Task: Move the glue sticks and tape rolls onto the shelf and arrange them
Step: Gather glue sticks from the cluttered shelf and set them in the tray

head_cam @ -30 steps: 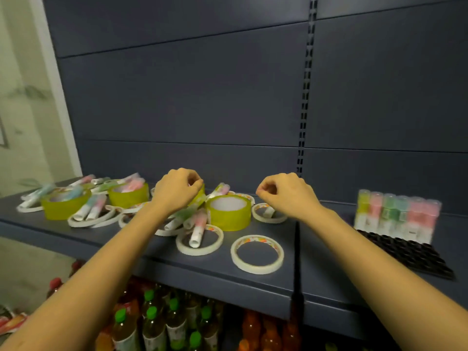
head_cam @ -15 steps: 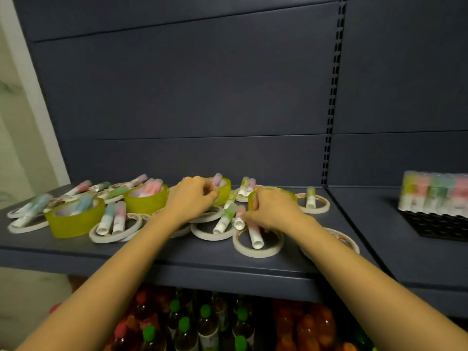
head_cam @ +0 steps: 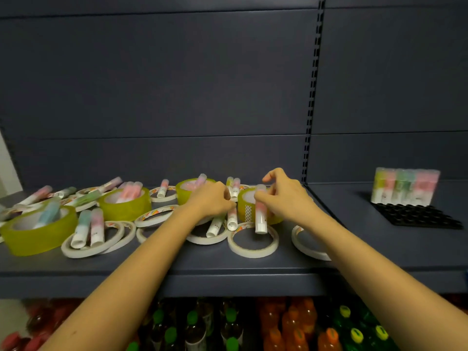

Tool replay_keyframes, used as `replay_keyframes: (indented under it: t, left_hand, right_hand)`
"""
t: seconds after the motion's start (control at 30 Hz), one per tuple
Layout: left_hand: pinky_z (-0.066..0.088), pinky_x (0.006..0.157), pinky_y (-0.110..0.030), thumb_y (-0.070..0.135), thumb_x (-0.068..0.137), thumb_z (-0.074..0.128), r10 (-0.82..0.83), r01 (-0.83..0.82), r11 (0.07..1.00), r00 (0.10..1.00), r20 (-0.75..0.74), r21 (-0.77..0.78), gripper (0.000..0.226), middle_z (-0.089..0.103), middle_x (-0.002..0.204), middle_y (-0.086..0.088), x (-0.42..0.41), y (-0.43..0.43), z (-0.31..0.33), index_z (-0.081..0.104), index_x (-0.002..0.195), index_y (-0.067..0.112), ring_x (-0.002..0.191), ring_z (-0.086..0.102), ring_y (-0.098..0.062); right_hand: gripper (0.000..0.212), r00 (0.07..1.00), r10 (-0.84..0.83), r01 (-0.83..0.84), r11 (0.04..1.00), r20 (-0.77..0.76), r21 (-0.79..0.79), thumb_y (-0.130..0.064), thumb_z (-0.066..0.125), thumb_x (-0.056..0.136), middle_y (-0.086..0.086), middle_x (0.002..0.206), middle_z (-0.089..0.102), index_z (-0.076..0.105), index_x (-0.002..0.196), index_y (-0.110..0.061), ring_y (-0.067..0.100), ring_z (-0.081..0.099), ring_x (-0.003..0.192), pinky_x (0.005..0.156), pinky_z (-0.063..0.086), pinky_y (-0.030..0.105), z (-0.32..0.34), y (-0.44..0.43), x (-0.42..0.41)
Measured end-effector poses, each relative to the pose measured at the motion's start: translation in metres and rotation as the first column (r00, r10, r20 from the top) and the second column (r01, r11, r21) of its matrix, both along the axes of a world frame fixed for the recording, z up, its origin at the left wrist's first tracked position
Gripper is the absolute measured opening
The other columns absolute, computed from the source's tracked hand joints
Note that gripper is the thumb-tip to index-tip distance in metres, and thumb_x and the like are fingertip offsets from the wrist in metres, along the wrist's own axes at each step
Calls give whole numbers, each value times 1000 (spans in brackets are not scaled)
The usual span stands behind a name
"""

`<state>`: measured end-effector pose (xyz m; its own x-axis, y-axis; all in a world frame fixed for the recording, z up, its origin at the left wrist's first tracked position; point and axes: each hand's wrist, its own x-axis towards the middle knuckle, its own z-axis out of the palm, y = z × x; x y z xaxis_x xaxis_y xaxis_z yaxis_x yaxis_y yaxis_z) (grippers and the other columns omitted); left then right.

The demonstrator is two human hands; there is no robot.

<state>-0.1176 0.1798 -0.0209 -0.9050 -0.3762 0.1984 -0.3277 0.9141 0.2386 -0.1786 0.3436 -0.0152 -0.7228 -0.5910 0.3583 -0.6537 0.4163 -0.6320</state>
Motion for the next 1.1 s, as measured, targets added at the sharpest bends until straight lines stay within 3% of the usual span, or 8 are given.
replay_keyframes:
  t: [0.07, 0.23, 0.33, 0.5, 0.7, 0.87, 1.0, 1.1]
  left_hand:
    - [45, 81, -36, 31, 84, 57, 9, -9, 1000, 994, 107, -6, 22, 60, 81, -7, -8, 3, 2, 63, 86, 10, 92, 57, -27]
    - [46, 87, -36, 27, 86, 52, 52, -51, 999, 965, 257, -10, 31, 61, 109, -11, -20, 8, 6, 60, 110, 8, 103, 57, -28]
    - [41, 73, -29, 22, 87, 52, 7, -42, 990, 969, 249, 137, 18, 57, 94, -9, -19, 11, 8, 55, 97, 7, 90, 54, -24]
    - [32, 54, -22, 25, 88, 53, 12, -54, 950, 991, 136, 308, 21, 46, 68, 0, -14, 10, 8, 51, 73, 10, 65, 45, -11]
    - [42, 71, -30, 29, 79, 66, 76, -14, 932, 985, -157, 362, 35, 58, 82, -8, -11, 2, 7, 66, 96, -1, 78, 52, -18]
    - [44, 69, -26, 22, 77, 70, 33, 117, 896, 945, -327, 429, 13, 67, 82, 0, -1, 11, 19, 72, 77, 9, 75, 57, -7]
    - [49, 69, -31, 15, 74, 73, 38, 202, 856, 893, -449, 476, 3, 70, 78, -9, 2, 28, 36, 71, 72, 14, 68, 60, -14]
    - [51, 60, -18, 11, 74, 74, 3, 295, 828, 848, -531, 476, 4, 68, 71, -11, -6, 53, 49, 71, 76, 9, 58, 60, -11]
  right_hand:
    - [30, 1000, -5, 5, 1000, -2, -25, -29, 60, 85, 6, 88, 65, 44, 108, -18, 18, 57, 74, 68, 45, 33, 0, 8, 0]
    - [26, 999, -33, 32, 998, -8, -51, -29, 56, 87, 3, 86, 67, 44, 108, -20, 23, 63, 80, 78, 50, 38, 2, 22, -3]
    - [26, 999, -53, 53, 996, 5, -72, -31, 53, 90, 4, 86, 66, 45, 111, -19, 23, 64, 80, 79, 52, 38, 3, 26, -4]
    - [23, 997, -82, 82, 992, 4, -100, -33, 50, 92, 4, 85, 66, 46, 110, -19, 21, 65, 79, 74, 51, 33, -2, 28, -6]
    - [21, 996, -86, 89, 986, 23, -141, -34, 50, 93, 4, 85, 64, 46, 108, -19, 22, 65, 82, 78, 54, 37, -2, 32, -9]
    - [20, 998, -69, 69, 983, 6, -172, -33, 51, 92, 4, 87, 66, 50, 107, -20, 22, 64, 84, 78, 51, 36, -3, 43, -12]
    - [12, 997, -70, 67, 973, -7, -219, -29, 55, 89, 4, 86, 66, 54, 99, -21, 23, 65, 82, 71, 48, 31, 0, 62, -22]
    - [11, 996, -86, 78, 967, -22, -242, -28, 56, 87, 4, 86, 68, 55, 96, -22, 21, 66, 84, 76, 49, 34, 5, 81, -34]
